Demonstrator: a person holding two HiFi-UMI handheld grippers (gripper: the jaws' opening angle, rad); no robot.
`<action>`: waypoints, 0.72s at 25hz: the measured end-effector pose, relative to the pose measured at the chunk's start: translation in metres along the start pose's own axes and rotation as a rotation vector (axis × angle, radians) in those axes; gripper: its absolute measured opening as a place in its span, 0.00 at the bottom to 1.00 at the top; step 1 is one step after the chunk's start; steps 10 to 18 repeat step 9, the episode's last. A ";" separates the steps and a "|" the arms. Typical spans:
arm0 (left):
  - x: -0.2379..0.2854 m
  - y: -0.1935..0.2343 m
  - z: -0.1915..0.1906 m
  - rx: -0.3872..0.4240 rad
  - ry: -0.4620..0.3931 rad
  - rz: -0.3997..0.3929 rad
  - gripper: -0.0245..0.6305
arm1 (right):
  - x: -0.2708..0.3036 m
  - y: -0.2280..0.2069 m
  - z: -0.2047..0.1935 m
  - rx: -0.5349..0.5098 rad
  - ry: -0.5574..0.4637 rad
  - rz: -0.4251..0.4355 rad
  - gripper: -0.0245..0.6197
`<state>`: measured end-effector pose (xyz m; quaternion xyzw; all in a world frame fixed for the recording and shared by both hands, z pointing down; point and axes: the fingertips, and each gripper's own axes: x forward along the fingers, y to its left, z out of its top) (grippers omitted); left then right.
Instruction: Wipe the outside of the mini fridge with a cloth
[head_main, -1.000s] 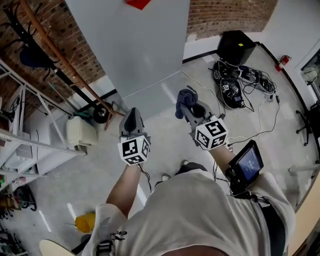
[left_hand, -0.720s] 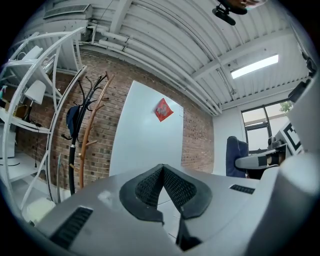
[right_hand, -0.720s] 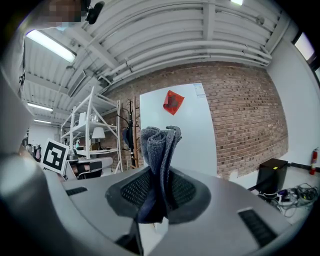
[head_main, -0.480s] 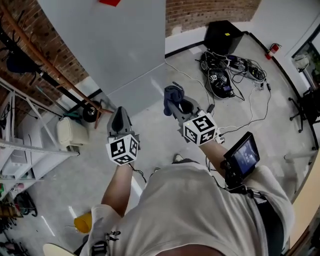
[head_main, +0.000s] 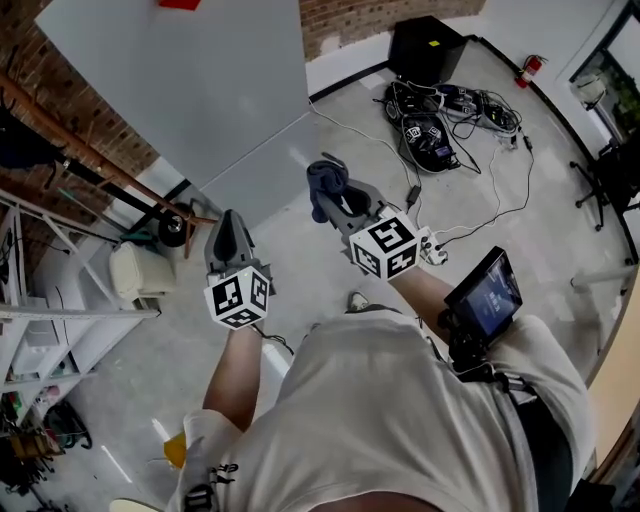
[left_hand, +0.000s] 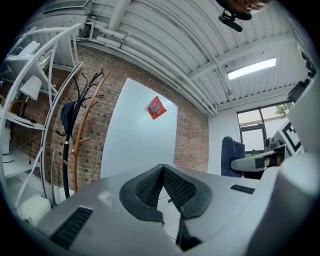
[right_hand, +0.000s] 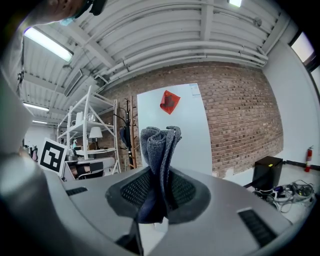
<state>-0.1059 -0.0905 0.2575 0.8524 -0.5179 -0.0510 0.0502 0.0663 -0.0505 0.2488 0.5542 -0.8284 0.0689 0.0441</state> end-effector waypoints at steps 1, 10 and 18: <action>0.000 0.000 0.000 0.001 0.001 -0.002 0.04 | 0.000 0.002 0.000 -0.001 0.001 0.002 0.16; -0.004 0.006 0.000 0.003 0.006 -0.003 0.04 | 0.004 0.010 0.000 -0.012 0.007 0.015 0.16; -0.004 0.006 0.000 0.003 0.006 -0.003 0.04 | 0.004 0.010 0.000 -0.012 0.007 0.015 0.16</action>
